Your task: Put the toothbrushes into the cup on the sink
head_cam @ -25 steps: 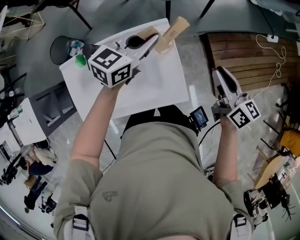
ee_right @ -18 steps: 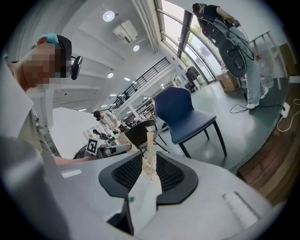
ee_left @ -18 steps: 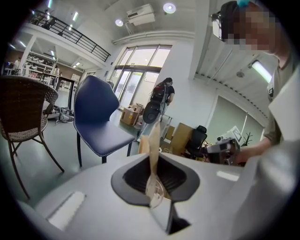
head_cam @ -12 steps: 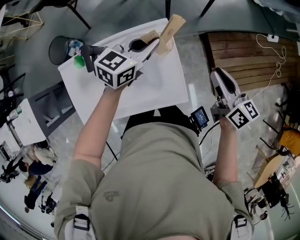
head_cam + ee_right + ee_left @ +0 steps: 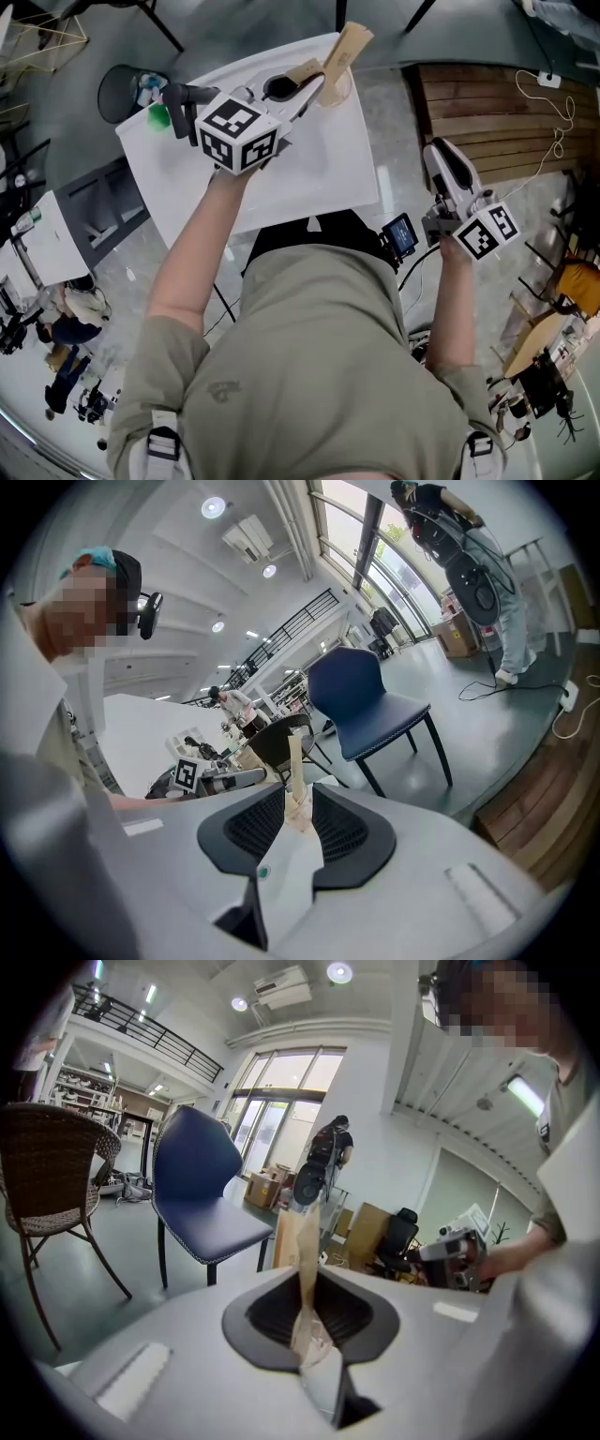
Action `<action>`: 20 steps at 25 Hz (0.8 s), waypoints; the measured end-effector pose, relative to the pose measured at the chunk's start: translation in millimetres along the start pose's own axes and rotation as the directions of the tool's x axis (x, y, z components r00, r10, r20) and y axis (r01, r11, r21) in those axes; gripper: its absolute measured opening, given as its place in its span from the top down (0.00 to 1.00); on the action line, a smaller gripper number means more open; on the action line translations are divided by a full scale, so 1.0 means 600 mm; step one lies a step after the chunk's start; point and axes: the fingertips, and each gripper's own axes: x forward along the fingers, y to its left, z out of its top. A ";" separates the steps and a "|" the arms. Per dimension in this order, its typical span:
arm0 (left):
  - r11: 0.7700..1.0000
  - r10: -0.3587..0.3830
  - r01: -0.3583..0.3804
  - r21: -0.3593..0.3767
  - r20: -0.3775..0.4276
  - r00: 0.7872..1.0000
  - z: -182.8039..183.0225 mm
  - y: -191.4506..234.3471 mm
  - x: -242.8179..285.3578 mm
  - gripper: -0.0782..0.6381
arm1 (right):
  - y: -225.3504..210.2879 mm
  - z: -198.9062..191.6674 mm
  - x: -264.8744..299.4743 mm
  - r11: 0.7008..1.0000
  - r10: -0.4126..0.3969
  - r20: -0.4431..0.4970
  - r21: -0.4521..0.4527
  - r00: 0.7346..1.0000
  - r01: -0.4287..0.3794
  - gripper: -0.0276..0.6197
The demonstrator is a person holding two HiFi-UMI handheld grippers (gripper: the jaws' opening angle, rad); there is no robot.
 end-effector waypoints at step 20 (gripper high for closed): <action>1.000 0.013 -0.013 -0.007 -0.007 1.000 -0.016 0.011 0.007 0.84 | -0.001 -0.006 -0.012 1.000 -0.002 0.008 0.013 1.000 0.002 0.80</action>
